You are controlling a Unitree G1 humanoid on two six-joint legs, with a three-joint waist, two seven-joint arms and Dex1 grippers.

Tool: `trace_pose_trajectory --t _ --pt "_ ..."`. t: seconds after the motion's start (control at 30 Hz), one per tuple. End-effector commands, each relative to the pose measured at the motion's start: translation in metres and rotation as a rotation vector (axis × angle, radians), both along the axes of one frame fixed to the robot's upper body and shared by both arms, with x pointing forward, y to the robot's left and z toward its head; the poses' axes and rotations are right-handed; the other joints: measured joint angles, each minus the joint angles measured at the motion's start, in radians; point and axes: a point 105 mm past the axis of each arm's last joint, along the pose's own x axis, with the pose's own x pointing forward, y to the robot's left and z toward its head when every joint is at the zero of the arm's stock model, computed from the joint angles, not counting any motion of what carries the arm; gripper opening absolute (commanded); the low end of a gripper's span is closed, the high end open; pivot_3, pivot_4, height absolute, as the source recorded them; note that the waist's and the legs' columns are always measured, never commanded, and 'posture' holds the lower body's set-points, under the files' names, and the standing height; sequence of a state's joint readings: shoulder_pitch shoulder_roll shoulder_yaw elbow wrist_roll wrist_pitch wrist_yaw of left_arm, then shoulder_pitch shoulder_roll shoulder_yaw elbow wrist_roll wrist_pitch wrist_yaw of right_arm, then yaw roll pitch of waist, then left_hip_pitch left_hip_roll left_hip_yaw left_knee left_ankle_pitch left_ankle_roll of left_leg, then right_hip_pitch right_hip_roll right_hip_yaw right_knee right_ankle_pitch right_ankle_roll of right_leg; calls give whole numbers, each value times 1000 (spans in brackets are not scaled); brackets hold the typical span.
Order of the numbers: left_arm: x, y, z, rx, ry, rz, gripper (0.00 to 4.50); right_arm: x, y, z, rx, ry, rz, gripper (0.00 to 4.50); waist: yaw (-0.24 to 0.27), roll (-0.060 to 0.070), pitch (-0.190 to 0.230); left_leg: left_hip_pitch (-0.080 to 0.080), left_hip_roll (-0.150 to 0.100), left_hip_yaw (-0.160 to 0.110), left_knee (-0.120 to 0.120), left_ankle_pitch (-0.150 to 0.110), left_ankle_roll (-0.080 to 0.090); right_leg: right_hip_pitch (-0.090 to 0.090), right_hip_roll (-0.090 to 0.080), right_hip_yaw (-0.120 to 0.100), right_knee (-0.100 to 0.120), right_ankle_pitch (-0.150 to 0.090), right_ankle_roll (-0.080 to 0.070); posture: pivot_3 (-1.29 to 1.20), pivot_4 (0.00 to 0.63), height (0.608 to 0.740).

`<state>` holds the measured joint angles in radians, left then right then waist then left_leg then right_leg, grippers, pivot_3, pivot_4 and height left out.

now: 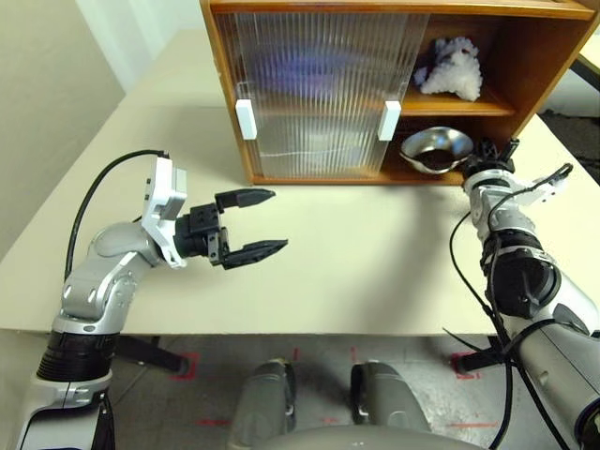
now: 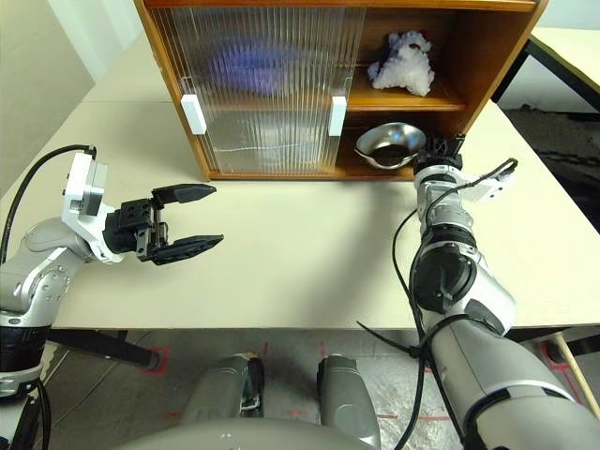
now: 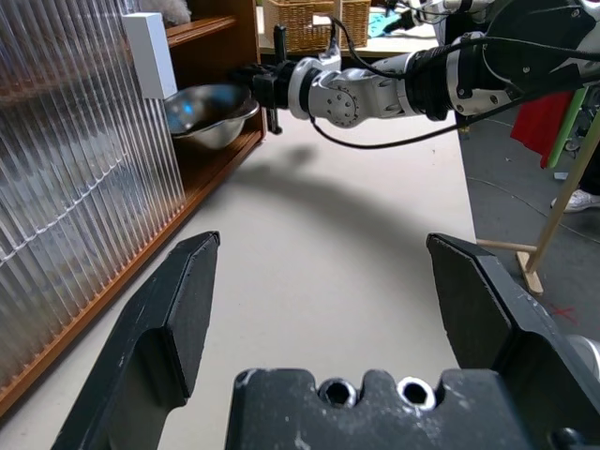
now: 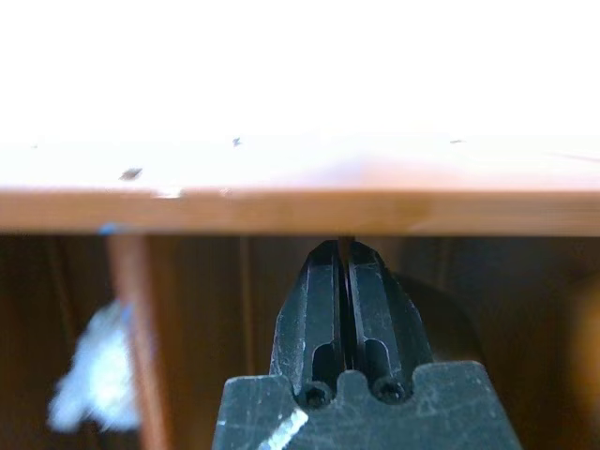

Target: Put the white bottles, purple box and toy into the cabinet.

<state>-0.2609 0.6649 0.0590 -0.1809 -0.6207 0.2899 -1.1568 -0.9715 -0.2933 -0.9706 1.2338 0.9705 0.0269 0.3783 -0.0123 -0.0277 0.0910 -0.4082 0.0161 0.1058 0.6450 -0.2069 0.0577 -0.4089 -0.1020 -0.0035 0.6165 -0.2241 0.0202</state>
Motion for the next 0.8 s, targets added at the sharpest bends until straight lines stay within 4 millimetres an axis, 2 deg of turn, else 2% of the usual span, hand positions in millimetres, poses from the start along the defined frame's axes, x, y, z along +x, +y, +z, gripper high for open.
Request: trace_pose_trajectory --t 0.03,0.27,0.4,0.8 --pt "-1 0 4 -4 -5 5 4500 5 5 2 51 17 -36 6 -2 0 0 0 0 0 0 0 0 0 0 0 0 0 0 66 29 740" --pt "0 4 7 -3 -6 19 4500 9 11 4 102 51 -71 6 -20 1 1 0 0 0 0 0 0 0 0 0 0 1 -1 76 30 740" --pt "-2 2 9 3 -14 17 4500 13 15 9 187 50 -109 6 -22 2 1 0 0 0 0 0 0 0 0 0 0 1 -1 103 37 740" --pt "-4 3 9 -5 -5 34 4500 19 30 9 196 113 -92 6 -21 4 3 0 0 0 -1 0 0 0 0 0 0 0 -1 108 47 740"
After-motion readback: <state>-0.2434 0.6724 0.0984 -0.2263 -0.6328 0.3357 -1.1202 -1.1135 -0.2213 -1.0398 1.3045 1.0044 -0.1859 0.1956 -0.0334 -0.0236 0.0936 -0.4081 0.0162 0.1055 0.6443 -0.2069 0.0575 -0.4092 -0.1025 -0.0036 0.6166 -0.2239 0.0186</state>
